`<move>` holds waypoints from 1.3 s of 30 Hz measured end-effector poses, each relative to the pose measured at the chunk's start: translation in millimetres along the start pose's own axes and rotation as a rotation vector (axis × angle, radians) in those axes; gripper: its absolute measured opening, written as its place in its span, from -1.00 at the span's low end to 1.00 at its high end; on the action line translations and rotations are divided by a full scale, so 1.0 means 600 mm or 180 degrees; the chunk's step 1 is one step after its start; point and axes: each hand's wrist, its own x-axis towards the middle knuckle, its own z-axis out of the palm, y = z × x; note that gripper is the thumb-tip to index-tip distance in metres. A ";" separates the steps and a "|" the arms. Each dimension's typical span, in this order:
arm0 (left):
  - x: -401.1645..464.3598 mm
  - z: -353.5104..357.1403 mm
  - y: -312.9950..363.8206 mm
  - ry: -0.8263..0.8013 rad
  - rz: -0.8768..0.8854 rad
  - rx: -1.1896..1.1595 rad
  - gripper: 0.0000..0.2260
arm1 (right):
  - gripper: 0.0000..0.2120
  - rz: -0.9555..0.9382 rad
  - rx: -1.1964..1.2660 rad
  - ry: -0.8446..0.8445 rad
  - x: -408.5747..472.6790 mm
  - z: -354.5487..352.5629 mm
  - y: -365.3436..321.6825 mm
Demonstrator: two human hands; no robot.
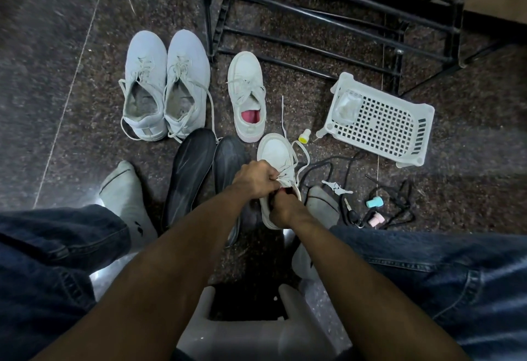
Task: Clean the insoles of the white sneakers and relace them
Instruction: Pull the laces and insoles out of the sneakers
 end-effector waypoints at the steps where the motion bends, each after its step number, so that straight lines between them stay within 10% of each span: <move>1: 0.001 0.000 0.000 0.0013 0.0004 -0.0022 -0.83 | -0.57 -0.0050 -0.0158 -0.0005 -0.001 0.002 0.002; 16: 0.007 0.007 -0.015 0.0013 0.0039 -0.0148 -0.84 | -0.62 -0.0935 -0.1911 0.0391 0.013 -0.003 0.011; 33: -0.002 0.006 -0.007 0.0019 -0.0167 -0.0222 -0.77 | -0.93 -0.1652 -0.1060 0.0030 -0.072 -0.152 0.042; 39: -0.009 0.007 0.000 0.0037 -0.0237 -0.0361 -0.81 | -0.79 -0.0936 -0.0997 -0.0129 -0.081 -0.125 0.026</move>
